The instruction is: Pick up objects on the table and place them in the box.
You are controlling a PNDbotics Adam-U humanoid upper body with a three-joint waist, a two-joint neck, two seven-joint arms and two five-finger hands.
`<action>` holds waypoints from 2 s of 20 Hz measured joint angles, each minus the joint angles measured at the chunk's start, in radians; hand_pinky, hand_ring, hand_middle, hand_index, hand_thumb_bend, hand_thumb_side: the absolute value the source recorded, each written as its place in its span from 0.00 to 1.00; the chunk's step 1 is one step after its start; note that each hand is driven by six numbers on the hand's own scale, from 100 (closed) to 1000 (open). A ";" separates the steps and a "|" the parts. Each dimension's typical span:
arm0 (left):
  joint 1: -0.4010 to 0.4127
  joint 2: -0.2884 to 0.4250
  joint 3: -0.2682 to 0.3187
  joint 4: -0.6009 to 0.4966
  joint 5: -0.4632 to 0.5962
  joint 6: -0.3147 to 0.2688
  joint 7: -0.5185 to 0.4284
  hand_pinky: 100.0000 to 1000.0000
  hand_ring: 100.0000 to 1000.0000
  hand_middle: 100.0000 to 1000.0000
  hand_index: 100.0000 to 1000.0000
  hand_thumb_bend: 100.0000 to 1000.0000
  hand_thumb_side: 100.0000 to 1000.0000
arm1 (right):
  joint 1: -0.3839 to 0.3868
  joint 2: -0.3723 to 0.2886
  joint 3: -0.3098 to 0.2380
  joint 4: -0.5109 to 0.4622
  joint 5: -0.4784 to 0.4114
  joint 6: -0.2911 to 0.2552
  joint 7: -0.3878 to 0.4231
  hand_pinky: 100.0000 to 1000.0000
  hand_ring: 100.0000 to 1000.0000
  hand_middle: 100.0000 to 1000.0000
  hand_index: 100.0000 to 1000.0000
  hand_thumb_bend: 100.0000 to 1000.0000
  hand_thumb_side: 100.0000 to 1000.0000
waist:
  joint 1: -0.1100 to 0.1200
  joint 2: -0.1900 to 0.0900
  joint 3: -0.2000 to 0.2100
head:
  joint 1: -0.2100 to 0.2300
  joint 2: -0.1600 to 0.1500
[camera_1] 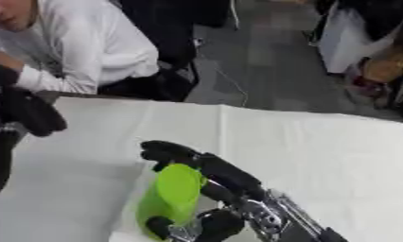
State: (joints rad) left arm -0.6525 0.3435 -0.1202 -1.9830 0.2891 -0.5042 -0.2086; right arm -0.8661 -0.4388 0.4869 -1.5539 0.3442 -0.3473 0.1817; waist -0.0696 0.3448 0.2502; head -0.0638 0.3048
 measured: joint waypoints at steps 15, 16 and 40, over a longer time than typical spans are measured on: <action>0.000 0.000 0.000 0.000 0.005 0.000 -0.001 0.52 0.48 0.74 0.76 0.11 0.89 | 0.007 0.001 -0.004 0.042 0.014 -0.015 0.005 0.85 0.81 1.00 1.00 0.24 1.00 | 0.000 0.000 -0.004 | 0.001 0.000; 0.000 0.000 0.000 0.000 0.005 0.000 -0.001 0.52 0.48 0.74 0.76 0.11 0.90 | 0.007 0.002 -0.006 0.046 0.003 -0.018 0.002 0.85 0.82 1.00 1.00 0.22 1.00 | 0.000 0.000 -0.004 | 0.001 0.000; 0.000 0.000 0.000 0.000 0.005 0.000 -0.002 0.52 0.48 0.74 0.76 0.11 0.90 | 0.006 0.007 -0.023 0.006 -0.068 -0.143 -0.257 0.08 0.33 0.62 0.67 0.27 0.30 | 0.000 0.000 -0.008 | 0.002 0.000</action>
State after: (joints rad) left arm -0.6527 0.3436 -0.1202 -1.9830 0.2942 -0.5037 -0.2105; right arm -0.8600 -0.4320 0.4640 -1.5476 0.2761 -0.4906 -0.0757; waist -0.0695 0.3448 0.2424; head -0.0613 0.3048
